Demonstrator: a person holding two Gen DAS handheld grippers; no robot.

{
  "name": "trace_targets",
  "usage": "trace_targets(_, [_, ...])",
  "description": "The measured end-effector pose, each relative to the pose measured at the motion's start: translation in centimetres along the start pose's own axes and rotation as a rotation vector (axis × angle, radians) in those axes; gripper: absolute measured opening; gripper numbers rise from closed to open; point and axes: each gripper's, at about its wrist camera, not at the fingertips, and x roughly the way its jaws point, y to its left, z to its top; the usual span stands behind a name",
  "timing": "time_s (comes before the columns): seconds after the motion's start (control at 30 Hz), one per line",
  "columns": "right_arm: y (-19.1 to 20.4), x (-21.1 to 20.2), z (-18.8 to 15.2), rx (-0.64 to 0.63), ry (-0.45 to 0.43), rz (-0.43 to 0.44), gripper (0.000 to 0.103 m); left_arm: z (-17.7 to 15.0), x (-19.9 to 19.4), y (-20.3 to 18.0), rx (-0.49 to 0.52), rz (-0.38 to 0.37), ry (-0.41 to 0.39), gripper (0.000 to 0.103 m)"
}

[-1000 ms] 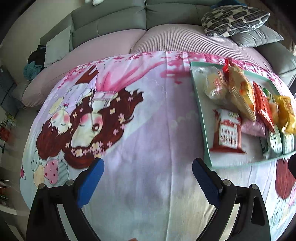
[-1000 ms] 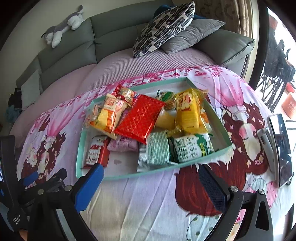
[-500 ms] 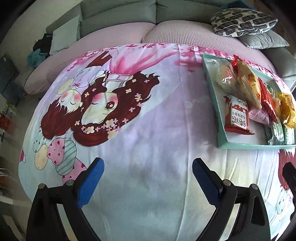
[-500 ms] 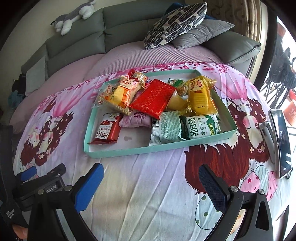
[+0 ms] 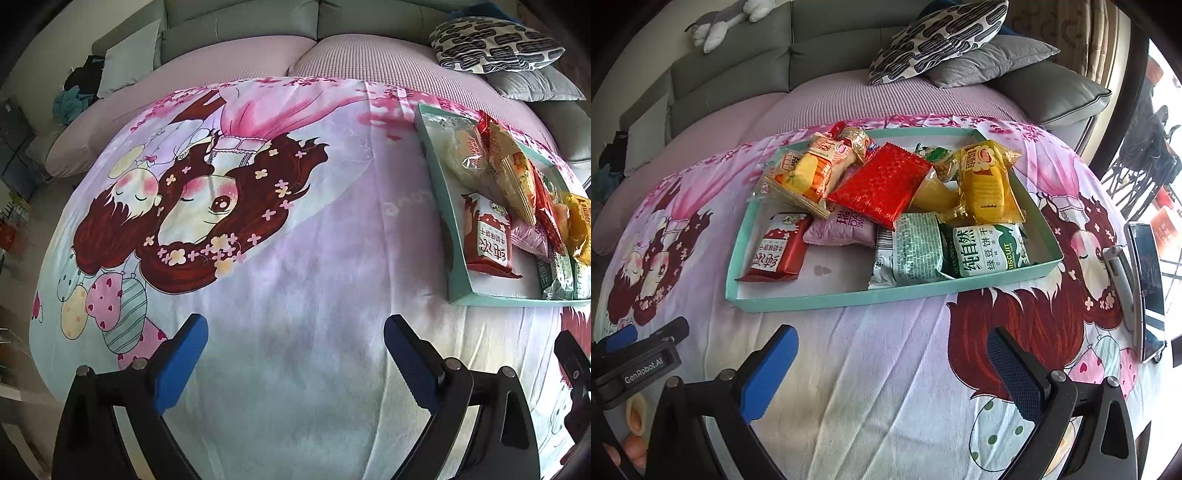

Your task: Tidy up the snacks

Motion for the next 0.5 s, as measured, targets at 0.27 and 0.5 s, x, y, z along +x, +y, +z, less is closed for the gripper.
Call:
trace_targets(0.27, [0.42,0.23,-0.11,-0.016,0.005,0.008,0.103,-0.03,0.20,0.00,0.001,-0.001,0.004,0.096])
trace_targets(0.5, [0.40,0.51,-0.13,-0.015,0.014,0.009,0.103,-0.01,0.57,-0.08,0.002,0.004,0.011,0.096])
